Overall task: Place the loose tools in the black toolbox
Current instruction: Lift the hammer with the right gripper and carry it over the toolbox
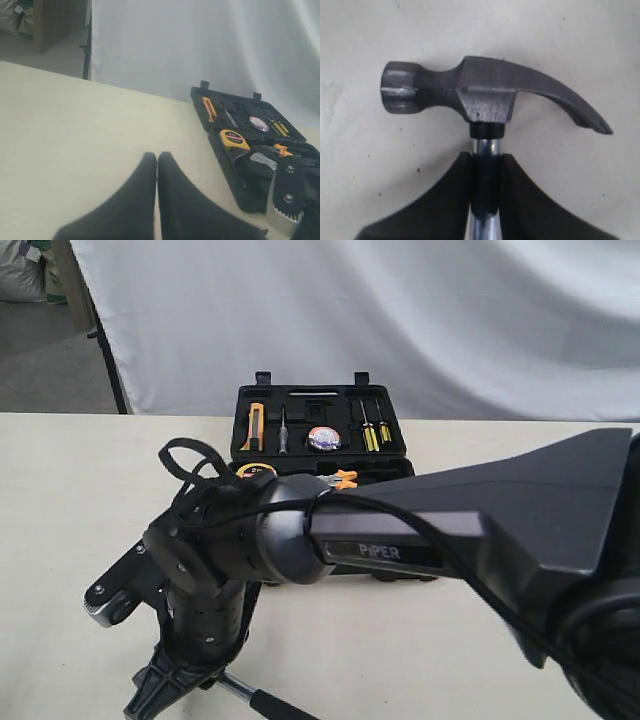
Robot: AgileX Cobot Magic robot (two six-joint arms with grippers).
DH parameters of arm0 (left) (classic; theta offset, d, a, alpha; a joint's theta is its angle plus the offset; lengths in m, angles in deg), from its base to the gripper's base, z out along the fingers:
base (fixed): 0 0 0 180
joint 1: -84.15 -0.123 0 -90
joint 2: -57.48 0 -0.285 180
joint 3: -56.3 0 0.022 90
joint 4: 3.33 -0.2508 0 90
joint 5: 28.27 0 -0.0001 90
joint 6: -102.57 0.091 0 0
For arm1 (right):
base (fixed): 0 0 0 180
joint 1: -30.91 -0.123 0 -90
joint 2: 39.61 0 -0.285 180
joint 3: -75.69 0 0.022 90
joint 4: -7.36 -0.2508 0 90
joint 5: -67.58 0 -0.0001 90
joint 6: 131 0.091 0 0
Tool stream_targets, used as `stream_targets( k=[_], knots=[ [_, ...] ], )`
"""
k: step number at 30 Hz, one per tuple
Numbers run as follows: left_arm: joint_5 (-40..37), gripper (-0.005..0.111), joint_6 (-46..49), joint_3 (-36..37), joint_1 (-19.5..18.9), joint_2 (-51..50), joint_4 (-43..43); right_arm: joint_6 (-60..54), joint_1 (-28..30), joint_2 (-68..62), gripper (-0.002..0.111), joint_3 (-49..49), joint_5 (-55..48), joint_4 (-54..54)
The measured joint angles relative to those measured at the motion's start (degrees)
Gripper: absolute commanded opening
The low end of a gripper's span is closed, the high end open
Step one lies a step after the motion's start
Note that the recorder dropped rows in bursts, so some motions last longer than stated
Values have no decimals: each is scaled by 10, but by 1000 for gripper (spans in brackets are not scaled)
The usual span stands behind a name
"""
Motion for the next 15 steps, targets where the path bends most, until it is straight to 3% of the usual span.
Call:
stream_targets(
  k=[15],
  knots=[
    [0,1,0,0,0,0,0,-37,32,37,0,0,-85,56]
  ],
)
